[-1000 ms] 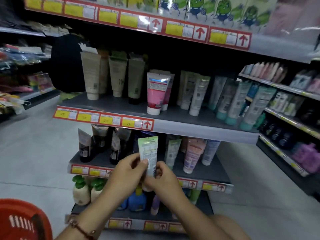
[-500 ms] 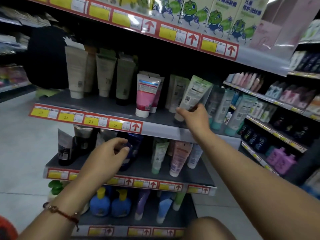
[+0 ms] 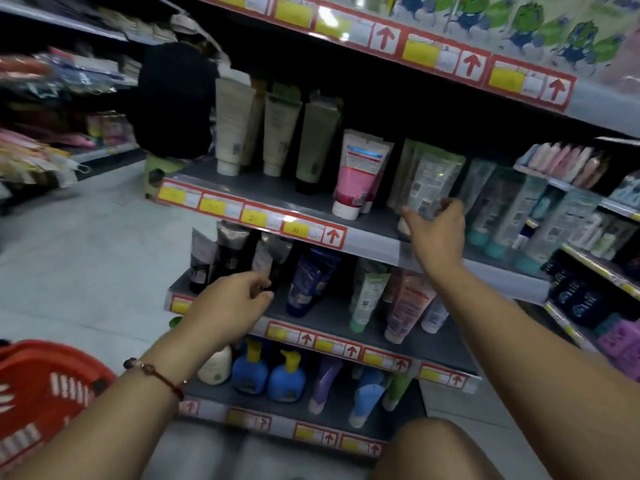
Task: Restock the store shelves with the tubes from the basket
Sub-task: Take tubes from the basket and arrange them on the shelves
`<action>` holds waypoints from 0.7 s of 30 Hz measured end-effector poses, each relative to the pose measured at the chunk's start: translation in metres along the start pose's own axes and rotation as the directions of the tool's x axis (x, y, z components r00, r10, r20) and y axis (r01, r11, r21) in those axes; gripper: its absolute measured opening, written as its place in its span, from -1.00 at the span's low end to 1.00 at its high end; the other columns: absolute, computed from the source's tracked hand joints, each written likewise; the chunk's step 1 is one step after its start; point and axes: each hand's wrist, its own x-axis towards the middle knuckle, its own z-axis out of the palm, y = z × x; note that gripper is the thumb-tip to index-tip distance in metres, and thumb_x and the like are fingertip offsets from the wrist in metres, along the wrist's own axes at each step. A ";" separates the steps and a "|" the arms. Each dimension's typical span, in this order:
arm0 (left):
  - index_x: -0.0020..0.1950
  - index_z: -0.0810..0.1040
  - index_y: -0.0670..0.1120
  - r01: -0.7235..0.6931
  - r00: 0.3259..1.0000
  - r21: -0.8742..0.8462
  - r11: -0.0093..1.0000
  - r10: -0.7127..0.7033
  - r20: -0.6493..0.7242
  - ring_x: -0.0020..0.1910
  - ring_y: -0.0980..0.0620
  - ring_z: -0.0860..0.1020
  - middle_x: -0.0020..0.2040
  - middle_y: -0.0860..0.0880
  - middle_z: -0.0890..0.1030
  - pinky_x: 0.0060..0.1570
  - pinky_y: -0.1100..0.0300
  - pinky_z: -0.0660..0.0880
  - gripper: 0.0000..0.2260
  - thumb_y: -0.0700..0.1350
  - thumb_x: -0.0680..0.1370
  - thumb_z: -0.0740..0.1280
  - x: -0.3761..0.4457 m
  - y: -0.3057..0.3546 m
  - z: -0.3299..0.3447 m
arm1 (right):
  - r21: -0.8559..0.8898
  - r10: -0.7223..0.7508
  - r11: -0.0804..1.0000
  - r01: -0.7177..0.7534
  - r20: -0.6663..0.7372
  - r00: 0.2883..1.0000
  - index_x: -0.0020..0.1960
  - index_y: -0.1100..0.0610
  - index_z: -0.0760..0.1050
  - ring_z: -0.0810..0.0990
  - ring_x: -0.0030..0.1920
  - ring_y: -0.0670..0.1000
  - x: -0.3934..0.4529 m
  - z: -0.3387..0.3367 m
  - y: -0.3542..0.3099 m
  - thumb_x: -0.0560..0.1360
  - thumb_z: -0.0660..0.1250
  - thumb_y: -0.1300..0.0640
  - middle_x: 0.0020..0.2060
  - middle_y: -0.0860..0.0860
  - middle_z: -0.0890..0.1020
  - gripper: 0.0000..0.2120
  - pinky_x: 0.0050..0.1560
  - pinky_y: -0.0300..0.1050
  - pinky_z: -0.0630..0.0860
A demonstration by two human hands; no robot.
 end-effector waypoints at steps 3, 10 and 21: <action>0.25 0.58 0.08 0.047 0.999 0.117 0.992 -0.048 0.005 0.15 0.03 0.59 0.16 0.08 0.64 0.12 0.13 0.52 -0.71 0.09 0.57 0.30 -0.018 -0.027 -0.019 | 0.044 -0.247 0.968 0.245 0.031 0.969 0.36 0.15 0.36 0.45 0.25 0.08 -0.056 0.006 -0.009 0.53 0.36 -0.01 0.27 0.10 0.47 -0.52 0.22 -0.07 0.39; 0.26 0.57 0.07 0.279 0.944 0.311 0.909 -0.319 0.086 0.17 -0.02 0.57 0.19 0.03 0.63 0.16 0.13 0.49 -0.66 0.15 0.55 0.28 -0.108 -0.118 -0.084 | 0.190 -0.360 0.915 0.355 0.781 0.510 0.46 0.04 0.38 0.44 0.36 -0.02 -0.228 0.086 -0.060 0.57 0.33 -0.04 0.34 -0.04 0.50 -0.51 0.21 -0.23 0.33; 0.03 0.67 -0.14 0.728 0.546 0.388 0.566 -0.820 0.172 -0.05 -0.08 0.65 -0.02 -0.07 0.70 -0.01 0.09 0.59 -0.59 0.17 0.49 0.27 -0.278 -0.311 -0.134 | 0.335 -0.234 0.716 0.613 0.942 -0.242 0.42 0.12 0.42 0.44 0.38 0.09 -0.410 0.203 -0.122 0.55 0.32 -0.05 0.39 0.10 0.49 -0.51 0.34 -0.12 0.36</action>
